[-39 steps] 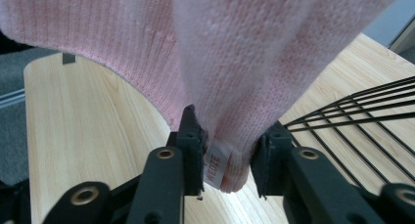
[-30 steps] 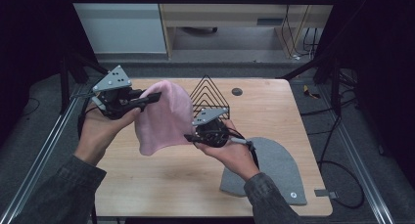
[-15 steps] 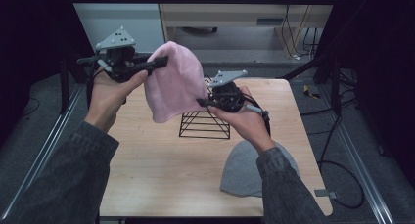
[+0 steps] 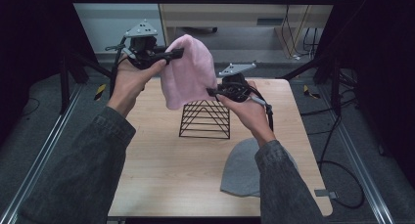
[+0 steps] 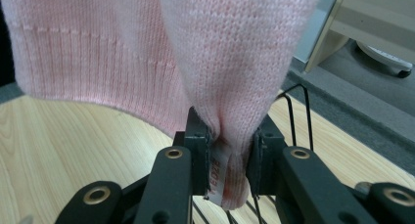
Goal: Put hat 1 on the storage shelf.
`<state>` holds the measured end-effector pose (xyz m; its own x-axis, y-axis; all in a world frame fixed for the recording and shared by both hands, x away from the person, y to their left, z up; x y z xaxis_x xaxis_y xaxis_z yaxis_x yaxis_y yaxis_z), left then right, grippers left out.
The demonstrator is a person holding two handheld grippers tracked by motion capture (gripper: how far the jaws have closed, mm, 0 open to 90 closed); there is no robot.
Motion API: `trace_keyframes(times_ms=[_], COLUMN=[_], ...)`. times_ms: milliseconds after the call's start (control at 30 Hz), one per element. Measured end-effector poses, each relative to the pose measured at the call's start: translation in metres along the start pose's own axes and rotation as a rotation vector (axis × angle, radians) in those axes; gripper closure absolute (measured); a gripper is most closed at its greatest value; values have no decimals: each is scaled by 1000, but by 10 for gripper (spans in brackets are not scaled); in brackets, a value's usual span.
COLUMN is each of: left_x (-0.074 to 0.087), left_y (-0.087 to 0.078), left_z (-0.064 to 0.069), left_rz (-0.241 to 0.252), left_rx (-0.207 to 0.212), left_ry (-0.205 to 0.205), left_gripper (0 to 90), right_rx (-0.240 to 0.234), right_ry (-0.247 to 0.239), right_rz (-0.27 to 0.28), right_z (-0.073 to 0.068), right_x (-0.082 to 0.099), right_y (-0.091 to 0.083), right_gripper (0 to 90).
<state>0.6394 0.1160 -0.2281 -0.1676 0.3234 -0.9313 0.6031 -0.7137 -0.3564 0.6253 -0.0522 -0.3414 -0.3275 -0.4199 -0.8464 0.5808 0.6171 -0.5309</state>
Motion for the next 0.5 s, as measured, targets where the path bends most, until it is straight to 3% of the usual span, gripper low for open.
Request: trace_keyframes(times_ms=[500], left_x=[6], left_y=[27], left_z=[7], left_rz=[-13], left_rx=[19], left_ry=[8], left_gripper=[780], right_rx=[19], right_ry=[38], right_rz=[-14], right_z=[13], right_x=[24], right_y=[-4], right_gripper=[742])
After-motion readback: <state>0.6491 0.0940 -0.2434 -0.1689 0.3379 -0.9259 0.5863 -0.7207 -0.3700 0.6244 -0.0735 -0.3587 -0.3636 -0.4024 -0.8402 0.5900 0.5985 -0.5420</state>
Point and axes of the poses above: each handheld gripper's, and its own axes: y roughly forward along the jaws, x roughly out of its underside, z roughly to its right, the point moved 7 cm from there along y, roughly forward along the jaws, and after that the axes turned 3 degrees about -z, right-handed, at the moved point
